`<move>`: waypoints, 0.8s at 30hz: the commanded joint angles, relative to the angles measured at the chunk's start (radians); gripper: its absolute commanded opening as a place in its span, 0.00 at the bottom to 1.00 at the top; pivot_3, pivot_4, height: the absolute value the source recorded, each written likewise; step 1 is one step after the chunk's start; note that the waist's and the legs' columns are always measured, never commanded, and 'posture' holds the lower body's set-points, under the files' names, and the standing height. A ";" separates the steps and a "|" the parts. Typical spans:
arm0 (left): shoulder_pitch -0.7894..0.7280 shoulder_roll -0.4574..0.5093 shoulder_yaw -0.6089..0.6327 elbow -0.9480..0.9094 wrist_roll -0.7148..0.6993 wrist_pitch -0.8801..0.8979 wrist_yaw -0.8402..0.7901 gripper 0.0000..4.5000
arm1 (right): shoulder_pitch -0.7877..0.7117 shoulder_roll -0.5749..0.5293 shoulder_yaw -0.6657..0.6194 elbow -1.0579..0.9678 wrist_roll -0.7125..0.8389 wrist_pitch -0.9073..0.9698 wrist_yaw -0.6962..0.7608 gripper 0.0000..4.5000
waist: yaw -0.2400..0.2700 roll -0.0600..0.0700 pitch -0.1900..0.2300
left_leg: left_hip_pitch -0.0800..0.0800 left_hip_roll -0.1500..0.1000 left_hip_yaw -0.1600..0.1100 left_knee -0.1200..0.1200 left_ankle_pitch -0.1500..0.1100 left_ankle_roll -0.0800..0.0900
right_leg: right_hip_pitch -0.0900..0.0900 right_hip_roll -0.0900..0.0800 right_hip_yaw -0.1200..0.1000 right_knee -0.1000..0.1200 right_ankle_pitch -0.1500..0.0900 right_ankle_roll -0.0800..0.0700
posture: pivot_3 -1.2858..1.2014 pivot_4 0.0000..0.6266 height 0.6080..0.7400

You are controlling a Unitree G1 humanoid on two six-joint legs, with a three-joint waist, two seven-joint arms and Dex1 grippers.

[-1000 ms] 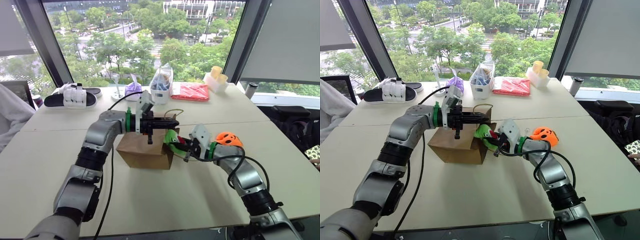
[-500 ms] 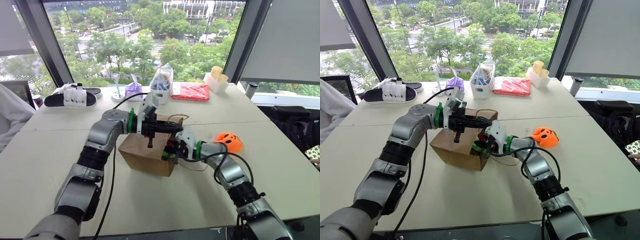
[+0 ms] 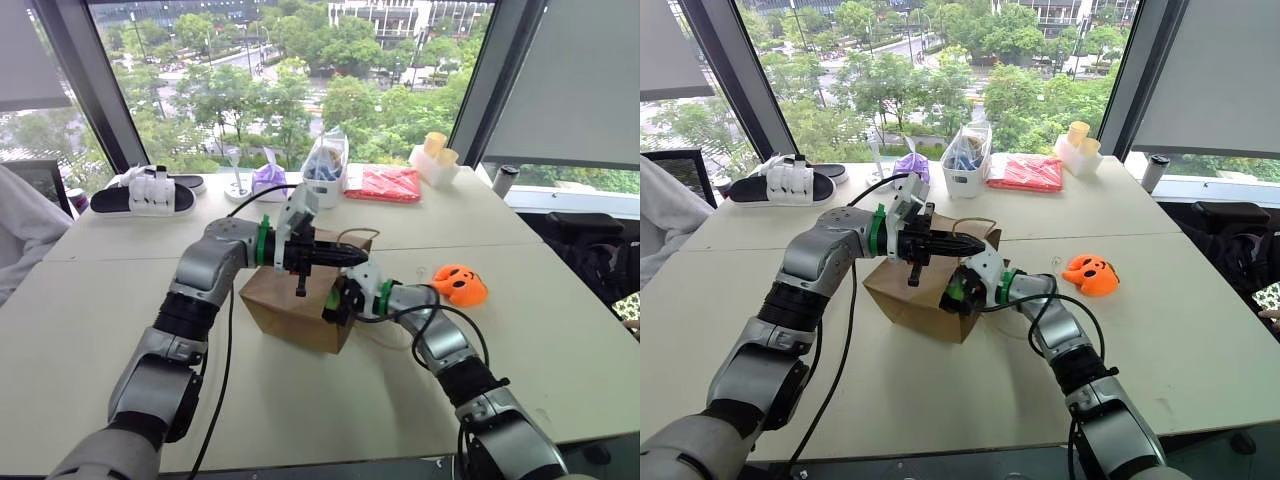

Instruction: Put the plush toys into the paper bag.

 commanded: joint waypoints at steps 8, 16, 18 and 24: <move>-0.004 0.004 0.006 0.013 0.001 -0.039 -0.008 0.00 | 0.363 -0.109 -0.317 -0.658 0.174 0.349 -0.207 0.99 | -0.003 0.000 0.000 | 0.000 0.000 0.001 -0.001 -0.003 0.005 | 0.000 0.000 0.002 -0.001 0.000 0.000 | 0.52 0.24 1.00; 0.006 0.014 0.014 -0.027 -0.020 -0.009 -0.016 0.00 | 0.411 -0.178 -0.401 -0.454 0.050 0.394 -0.373 0.99 | -0.001 0.000 0.000 | 0.002 0.000 0.001 0.001 -0.003 0.005 | 0.002 0.001 0.003 -0.002 0.000 0.000 | 0.52 0.24 1.00; 0.012 0.012 0.011 -0.036 -0.022 -0.007 -0.009 0.00 | 0.348 -0.170 -0.382 -0.320 0.010 0.344 -0.414 0.99 | -0.006 0.000 0.000 | 0.002 0.000 0.002 0.000 -0.003 0.005 | 0.001 0.001 0.004 -0.002 0.000 0.000 | 0.52 0.24 1.00; 0.032 0.005 0.012 -0.078 -0.031 0.015 0.015 0.00 | 0.182 -0.190 -0.353 0.024 -0.098 0.217 -0.542 0.99 | -0.007 0.001 0.000 | 0.002 0.001 0.003 0.000 -0.003 0.005 | 0.000 0.002 0.006 -0.001 0.000 0.000 | 0.52 0.24 1.00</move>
